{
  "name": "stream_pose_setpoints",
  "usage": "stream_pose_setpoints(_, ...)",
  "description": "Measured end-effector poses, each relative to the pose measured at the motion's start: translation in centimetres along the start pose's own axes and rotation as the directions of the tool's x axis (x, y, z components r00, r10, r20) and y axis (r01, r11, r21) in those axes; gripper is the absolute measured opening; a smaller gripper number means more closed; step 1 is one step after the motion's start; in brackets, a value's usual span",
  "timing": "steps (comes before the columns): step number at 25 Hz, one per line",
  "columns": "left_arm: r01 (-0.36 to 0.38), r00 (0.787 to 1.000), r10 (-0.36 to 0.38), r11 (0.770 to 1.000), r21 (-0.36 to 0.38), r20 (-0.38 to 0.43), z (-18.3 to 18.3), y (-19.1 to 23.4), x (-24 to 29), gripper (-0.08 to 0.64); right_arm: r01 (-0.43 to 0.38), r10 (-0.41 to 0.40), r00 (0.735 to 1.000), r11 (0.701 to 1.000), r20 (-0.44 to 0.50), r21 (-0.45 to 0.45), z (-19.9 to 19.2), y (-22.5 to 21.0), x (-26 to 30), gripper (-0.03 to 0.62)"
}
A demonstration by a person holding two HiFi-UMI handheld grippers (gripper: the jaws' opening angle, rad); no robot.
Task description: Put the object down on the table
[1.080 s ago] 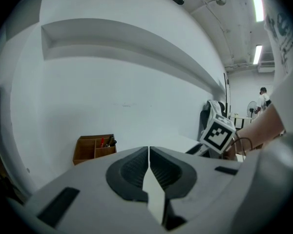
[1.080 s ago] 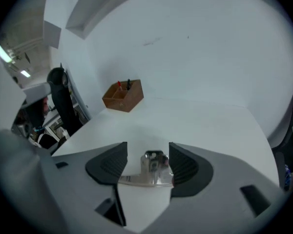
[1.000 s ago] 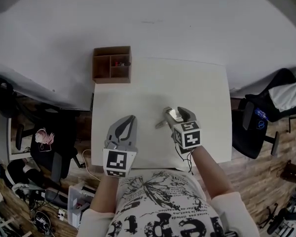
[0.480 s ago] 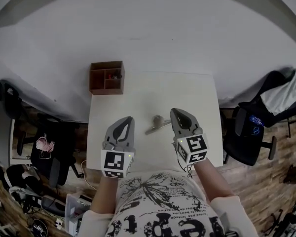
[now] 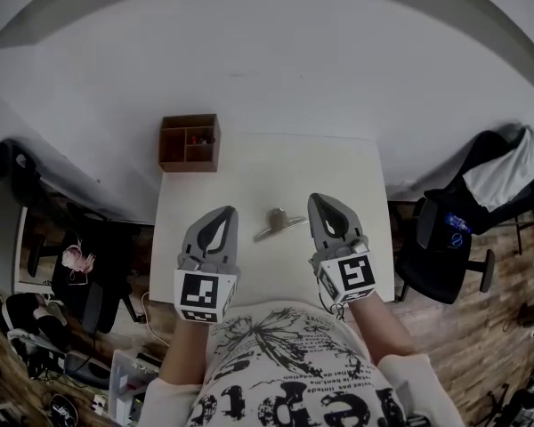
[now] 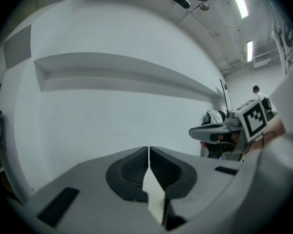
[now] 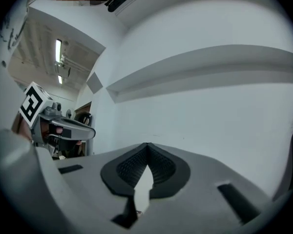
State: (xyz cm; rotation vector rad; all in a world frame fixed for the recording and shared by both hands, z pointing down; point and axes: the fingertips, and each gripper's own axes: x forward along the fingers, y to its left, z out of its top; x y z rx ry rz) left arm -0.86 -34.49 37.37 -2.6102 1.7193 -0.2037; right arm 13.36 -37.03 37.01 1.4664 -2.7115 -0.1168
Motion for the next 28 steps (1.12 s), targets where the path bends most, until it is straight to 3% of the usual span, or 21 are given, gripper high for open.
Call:
stream_pose_setpoints(6, -0.005, 1.000, 0.005, 1.000, -0.012, -0.005, -0.1, -0.3, -0.4, 0.012, -0.018, 0.019, 0.998, 0.999, -0.055, 0.029, -1.7, 0.7, -0.3, -0.008)
stream_pose_setpoints(11, -0.010, 1.000, 0.010, 1.000, -0.012, -0.008, -0.1, -0.4, -0.7, 0.012, -0.023, 0.024, 0.998, 1.000, -0.059, 0.006, -1.6, 0.9, -0.5, -0.009)
stream_pose_setpoints(28, -0.005, 1.000, 0.004, 1.000, -0.023, -0.015, -0.1, -0.9, 0.2, 0.012, -0.003, 0.007, 0.998, 0.998, -0.059, 0.060, -2.2, -0.3, -0.6, -0.009)
